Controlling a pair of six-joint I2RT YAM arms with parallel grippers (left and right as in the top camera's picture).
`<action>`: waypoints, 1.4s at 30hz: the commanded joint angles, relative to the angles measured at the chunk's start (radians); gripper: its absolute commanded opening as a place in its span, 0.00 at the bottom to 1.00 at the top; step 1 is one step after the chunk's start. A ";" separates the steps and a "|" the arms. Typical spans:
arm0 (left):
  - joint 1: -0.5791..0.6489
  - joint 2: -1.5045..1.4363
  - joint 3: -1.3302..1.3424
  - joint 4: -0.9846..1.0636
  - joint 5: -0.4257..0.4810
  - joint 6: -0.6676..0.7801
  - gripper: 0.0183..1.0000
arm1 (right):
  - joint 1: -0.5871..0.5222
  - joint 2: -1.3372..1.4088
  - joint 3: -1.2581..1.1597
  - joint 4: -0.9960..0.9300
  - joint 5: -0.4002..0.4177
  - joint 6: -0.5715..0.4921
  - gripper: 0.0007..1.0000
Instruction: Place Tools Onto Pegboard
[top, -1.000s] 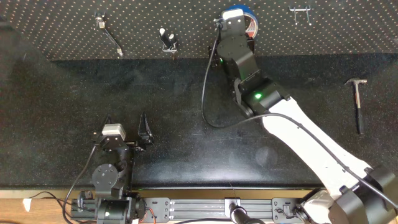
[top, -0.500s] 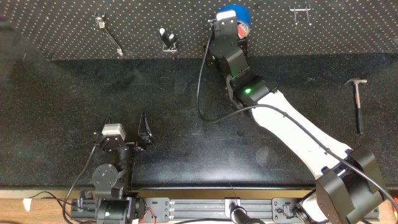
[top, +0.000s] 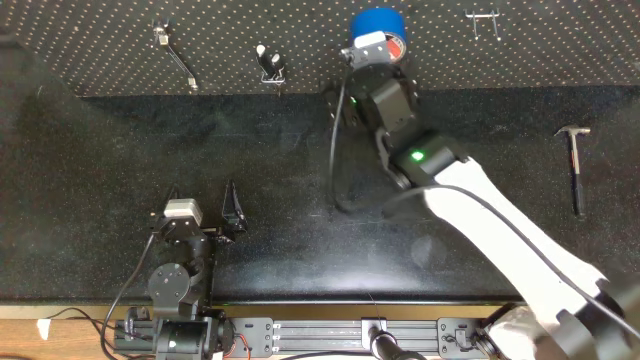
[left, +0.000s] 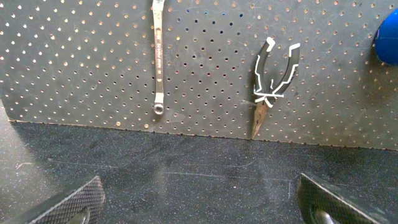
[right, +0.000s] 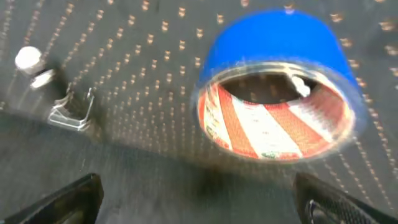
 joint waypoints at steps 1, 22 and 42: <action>0.003 -0.007 -0.002 -0.008 0.010 0.005 1.00 | -0.029 -0.192 0.005 -0.284 -0.098 0.016 0.99; 0.003 -0.007 -0.002 -0.008 0.010 0.005 1.00 | -1.007 -0.151 -0.053 -0.891 -0.156 -0.537 1.00; 0.003 -0.007 -0.002 -0.008 0.010 0.005 1.00 | -1.203 0.227 -0.053 -0.671 -0.359 -0.795 1.00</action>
